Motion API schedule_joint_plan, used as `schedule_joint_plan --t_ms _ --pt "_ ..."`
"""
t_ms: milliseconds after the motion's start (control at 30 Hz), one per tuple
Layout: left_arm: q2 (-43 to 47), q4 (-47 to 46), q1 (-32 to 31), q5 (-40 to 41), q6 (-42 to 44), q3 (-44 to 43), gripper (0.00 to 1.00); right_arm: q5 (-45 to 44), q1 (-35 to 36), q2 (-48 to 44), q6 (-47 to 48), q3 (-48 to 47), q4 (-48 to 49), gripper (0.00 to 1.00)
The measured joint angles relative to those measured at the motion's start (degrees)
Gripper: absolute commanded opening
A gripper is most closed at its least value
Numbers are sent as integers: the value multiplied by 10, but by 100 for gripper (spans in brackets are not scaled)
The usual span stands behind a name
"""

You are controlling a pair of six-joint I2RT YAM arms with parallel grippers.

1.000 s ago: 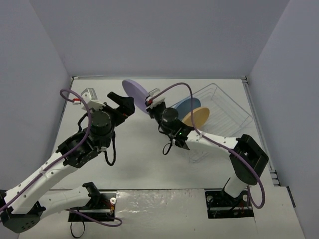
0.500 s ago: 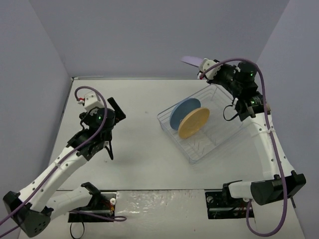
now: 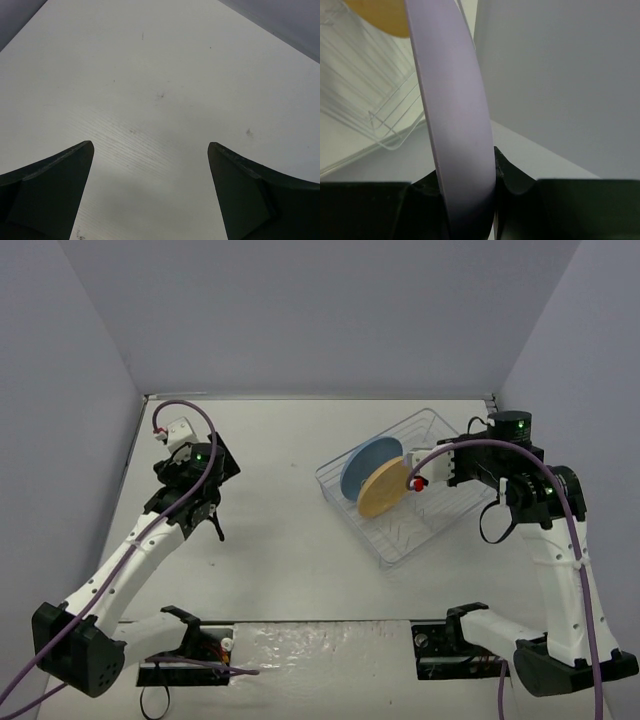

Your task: Load the plates into the dish rack

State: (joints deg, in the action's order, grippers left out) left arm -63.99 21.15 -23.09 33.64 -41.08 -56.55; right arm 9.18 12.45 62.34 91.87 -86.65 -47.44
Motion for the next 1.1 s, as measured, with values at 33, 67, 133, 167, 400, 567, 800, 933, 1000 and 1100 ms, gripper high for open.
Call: schedule_joint_plan --t_ms 33,67,133,167,400,567,800,933,1000,1100 --pt "0 0 3 1 0 0 97 -8 0 -6 8 1 -13 0" --pt "0 0 5 2 0 0 97 -15 0 -10 15 3 -21 0" --pt "0 0 8 3 0 0 97 -22 0 -14 29 13 -36 0" --pt "0 0 8 3 1 0 97 -24 0 -15 37 21 -41 0" --pt "0 2 8 3 3 0 97 9 3 -14 64 119 -25 0" --pt "0 10 8 3 4 0 97 45 14 -15 77 150 -10 0" --pt "0 15 8 2 4 0 97 84 23 -16 92 173 20 0" --pt "1 23 8 3 4 0 97 110 23 -13 98 194 24 0" --pt "3 26 8 5 4 0 97 120 23 -8 99 193 24 0" --pt "7 27 8 10 4 0 97 126 23 2 99 191 21 0"
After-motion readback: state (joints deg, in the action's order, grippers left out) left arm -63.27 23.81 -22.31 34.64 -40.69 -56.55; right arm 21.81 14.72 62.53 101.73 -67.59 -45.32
